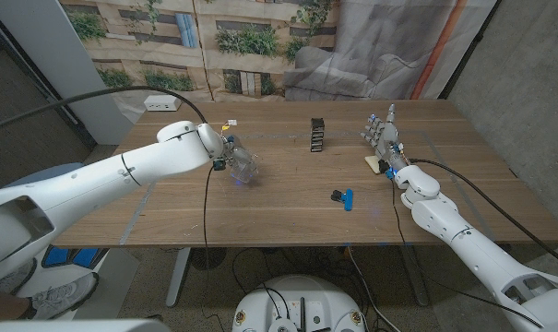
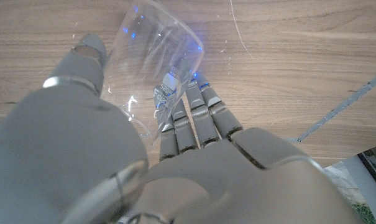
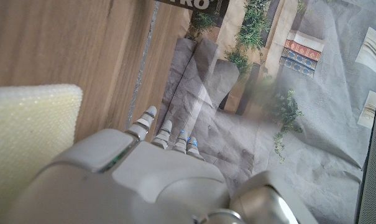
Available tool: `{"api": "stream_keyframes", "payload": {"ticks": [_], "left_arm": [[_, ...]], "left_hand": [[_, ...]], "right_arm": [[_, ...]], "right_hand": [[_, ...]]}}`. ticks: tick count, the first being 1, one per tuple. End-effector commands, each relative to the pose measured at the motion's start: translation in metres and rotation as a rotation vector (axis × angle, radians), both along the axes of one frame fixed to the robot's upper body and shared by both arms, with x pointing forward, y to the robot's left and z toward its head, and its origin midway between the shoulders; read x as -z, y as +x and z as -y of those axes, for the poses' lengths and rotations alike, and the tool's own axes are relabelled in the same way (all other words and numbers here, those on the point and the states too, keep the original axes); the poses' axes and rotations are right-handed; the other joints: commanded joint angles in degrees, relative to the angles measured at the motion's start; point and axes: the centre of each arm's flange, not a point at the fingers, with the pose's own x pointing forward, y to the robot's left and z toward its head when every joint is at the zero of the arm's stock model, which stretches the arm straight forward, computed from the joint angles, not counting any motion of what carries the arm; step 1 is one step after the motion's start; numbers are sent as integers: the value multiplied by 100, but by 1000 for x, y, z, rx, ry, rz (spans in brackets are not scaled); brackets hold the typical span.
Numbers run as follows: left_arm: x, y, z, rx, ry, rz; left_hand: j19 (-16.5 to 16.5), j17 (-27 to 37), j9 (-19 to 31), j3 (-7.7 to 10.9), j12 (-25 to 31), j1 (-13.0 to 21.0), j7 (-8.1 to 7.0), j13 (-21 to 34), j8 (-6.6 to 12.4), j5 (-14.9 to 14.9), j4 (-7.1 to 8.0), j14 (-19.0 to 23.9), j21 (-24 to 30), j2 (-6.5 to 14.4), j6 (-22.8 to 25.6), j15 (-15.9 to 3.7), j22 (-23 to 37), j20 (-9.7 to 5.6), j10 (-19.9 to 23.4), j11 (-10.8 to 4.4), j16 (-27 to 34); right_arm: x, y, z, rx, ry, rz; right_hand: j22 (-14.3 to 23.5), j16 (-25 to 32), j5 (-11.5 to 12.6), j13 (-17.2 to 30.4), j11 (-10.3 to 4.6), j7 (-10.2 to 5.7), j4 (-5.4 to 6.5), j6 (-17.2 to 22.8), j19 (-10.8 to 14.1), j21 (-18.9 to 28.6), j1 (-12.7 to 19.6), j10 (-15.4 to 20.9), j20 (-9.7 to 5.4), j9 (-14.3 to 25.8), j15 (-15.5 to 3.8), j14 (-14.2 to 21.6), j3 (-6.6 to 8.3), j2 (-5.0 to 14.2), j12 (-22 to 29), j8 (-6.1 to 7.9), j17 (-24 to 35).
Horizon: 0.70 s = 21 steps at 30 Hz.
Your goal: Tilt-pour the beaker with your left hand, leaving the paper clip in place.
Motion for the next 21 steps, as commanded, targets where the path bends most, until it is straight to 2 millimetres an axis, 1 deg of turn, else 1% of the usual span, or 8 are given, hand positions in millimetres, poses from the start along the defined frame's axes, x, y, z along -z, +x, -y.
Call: {"api": "stream_keyframes", "payload": {"ticks": [1,8,9,13,15,21], "left_arm": [[-9,2,-4,-40,76,-20],[-17,3,-3,-50,95,-28],[-20,4,0,-44,109,-28],[-22,4,4,-39,118,-36],[-26,4,7,-38,118,-49],[-27,4,11,-37,145,-67]], "left_hand": [[57,25,11,73,60,289,-167,369,837,22,36,660,63,1184,766,-1298,25,0,1138,-716,16],[84,23,-1,86,46,265,-154,389,841,31,33,703,74,1205,769,-1296,27,8,1146,-722,9],[89,26,-2,87,47,256,-152,392,840,32,40,702,76,1216,765,-1294,28,9,1154,-723,7],[76,24,-9,94,41,232,-141,403,842,36,45,711,71,1233,771,-1293,29,-53,1163,-726,-4],[76,24,-12,98,43,226,-140,408,840,38,43,718,72,1239,766,-1291,30,-57,1178,-725,-7],[87,23,-20,105,32,208,-137,421,845,43,36,732,77,1241,779,-1298,32,-65,1175,-720,-18]], "right_arm": [[0,0,0,0,0,0],[0,0,0,0,0,0],[0,0,0,0,0,0],[0,0,0,0,0,0],[0,0,0,0,0,0],[0,0,0,0,0,0]], "right_hand": [[26,17,35,28,16,-4,-2,-31,5,41,37,-53,37,9,-123,-21,-40,491,35,32,33],[26,17,35,28,16,-4,-2,-31,5,41,37,-53,37,9,-123,-21,-40,491,35,32,33],[26,17,35,28,16,-4,-2,-31,5,41,37,-53,37,9,-123,-21,-40,491,35,32,33],[26,17,35,28,16,-4,-2,-31,5,41,37,-53,37,9,-123,-21,-40,491,35,32,33],[26,17,35,28,16,-4,-2,-31,5,41,37,-53,37,9,-123,-21,-40,491,35,32,33],[26,17,35,28,16,-4,-2,-31,5,41,37,-53,37,9,-123,-21,-40,491,35,32,33]]}}
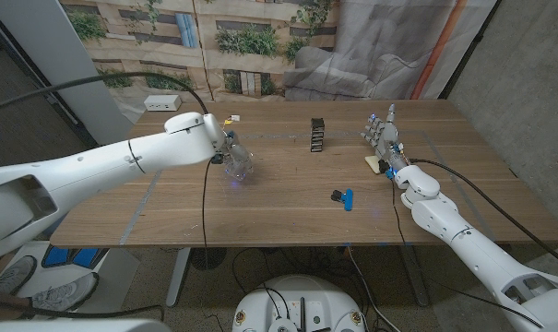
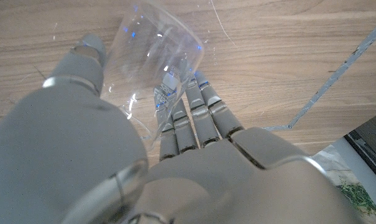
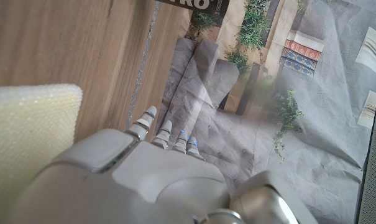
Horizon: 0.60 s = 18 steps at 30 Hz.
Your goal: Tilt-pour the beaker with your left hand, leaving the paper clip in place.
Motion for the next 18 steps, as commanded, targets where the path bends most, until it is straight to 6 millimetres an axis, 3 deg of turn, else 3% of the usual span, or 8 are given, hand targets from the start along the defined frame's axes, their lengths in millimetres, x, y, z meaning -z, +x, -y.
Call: {"api": "stream_keyframes", "payload": {"ticks": [1,18], "left_arm": [[-12,1,12,0,61,-36],[-4,-1,6,-40,85,-58]], "left_hand": [[12,24,9,95,9,204,-145,424,846,43,42,671,35,1241,776,-1309,33,-51,1157,-741,-7],[12,47,-15,122,-26,173,-138,464,840,56,25,676,40,1282,765,-1325,38,-47,1161,-751,-35]], "right_arm": [[0,0,0,0,0,0],[0,0,0,0,0,0]], "right_hand": [[26,17,35,29,16,-4,-2,-32,5,41,37,-53,37,9,-123,-21,-40,491,35,32,33],[26,17,35,29,16,-4,-2,-32,5,41,37,-53,37,9,-123,-21,-40,491,35,32,33]]}}
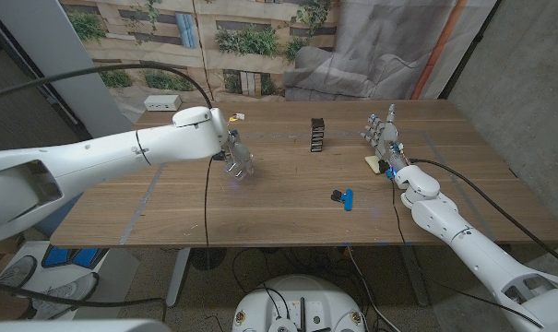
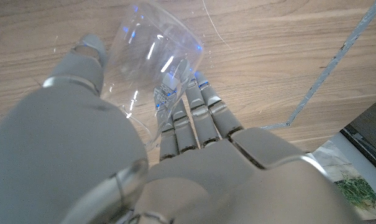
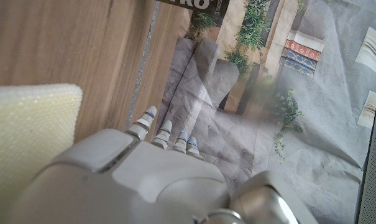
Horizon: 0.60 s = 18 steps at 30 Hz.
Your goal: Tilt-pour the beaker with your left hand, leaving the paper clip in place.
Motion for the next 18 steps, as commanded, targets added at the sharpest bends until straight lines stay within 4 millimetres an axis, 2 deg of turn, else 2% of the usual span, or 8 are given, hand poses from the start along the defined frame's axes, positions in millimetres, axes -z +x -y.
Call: {"api": "stream_keyframes", "payload": {"ticks": [1,18], "left_arm": [[2,-1,-1,-21,27,-17],[-4,-3,1,13,-29,54]], "left_hand": [[24,17,9,115,-22,175,-138,466,842,32,31,671,41,1282,770,-1330,10,-41,1163,-748,12],[26,48,-12,136,-69,161,-131,486,831,37,16,640,52,1310,757,-1329,17,-57,1155,-748,-20]], "right_arm": [[0,0,0,0,0,0],[0,0,0,0,0,0]], "right_hand": [[26,17,35,28,16,-4,-2,-31,5,41,37,-53,37,9,-122,-21,-40,491,35,32,33],[26,17,35,28,16,-4,-2,-31,5,41,37,-53,37,9,-122,-21,-40,491,35,32,33]]}}
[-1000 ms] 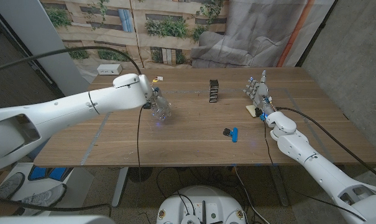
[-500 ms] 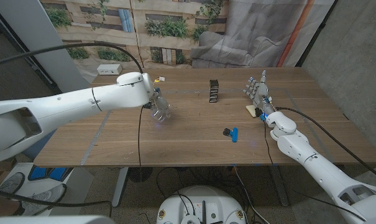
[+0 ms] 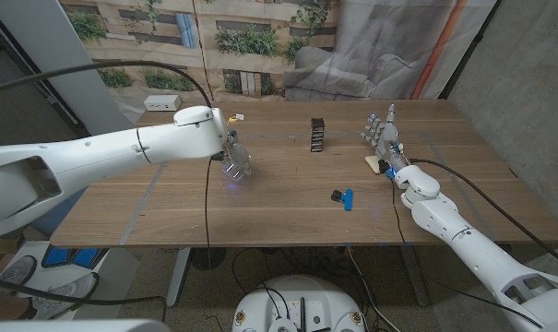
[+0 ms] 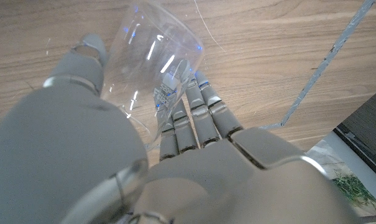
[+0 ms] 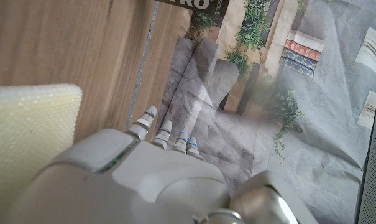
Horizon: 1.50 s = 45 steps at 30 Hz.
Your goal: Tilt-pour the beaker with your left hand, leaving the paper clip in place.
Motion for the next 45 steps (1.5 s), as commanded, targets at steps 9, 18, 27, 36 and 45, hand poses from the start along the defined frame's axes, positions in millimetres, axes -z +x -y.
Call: {"api": "stream_keyframes", "payload": {"ticks": [9,18,27,36,45], "left_arm": [[3,-10,-4,46,-120,80],[6,-16,-4,89,-165,162],[24,-19,-2,152,-231,246],[41,-20,-4,204,-289,331],[53,-20,-9,248,-373,434]], "left_hand": [[27,13,3,137,-32,148,-166,430,831,39,19,650,59,1301,765,-1324,19,-63,1173,-754,-5],[-37,-67,-18,176,-176,51,-151,339,809,45,50,598,41,1287,729,-1317,19,-90,1076,-712,-139],[-28,-71,-33,184,-228,15,-184,291,813,36,53,605,49,1302,762,-1357,18,-121,1097,-772,-164],[-54,-94,-51,195,-294,-22,-232,252,804,27,46,587,42,1292,768,-1367,16,-153,1078,-795,-214],[-105,-80,-66,185,-344,-38,-263,244,806,15,33,518,26,1276,802,-1362,16,-178,1046,-817,-249]], "right_arm": [[0,0,0,0,0,0],[0,0,0,0,0,0],[0,0,0,0,0,0],[0,0,0,0,0,0],[0,0,0,0,0,0]], "right_hand": [[26,17,35,28,16,-4,-2,-31,5,41,37,-53,37,9,-122,-21,-40,491,35,32,33],[26,17,35,28,16,-4,-2,-31,5,41,37,-53,37,9,-122,-21,-40,491,35,32,33],[26,17,35,28,16,-4,-2,-31,5,41,37,-53,37,9,-122,-21,-40,491,35,32,33],[26,17,35,28,16,-4,-2,-31,5,41,37,-53,37,9,-122,-21,-40,491,35,32,33],[26,17,35,28,16,-4,-2,-31,5,41,37,-53,37,9,-122,-21,-40,491,35,32,33]]}}
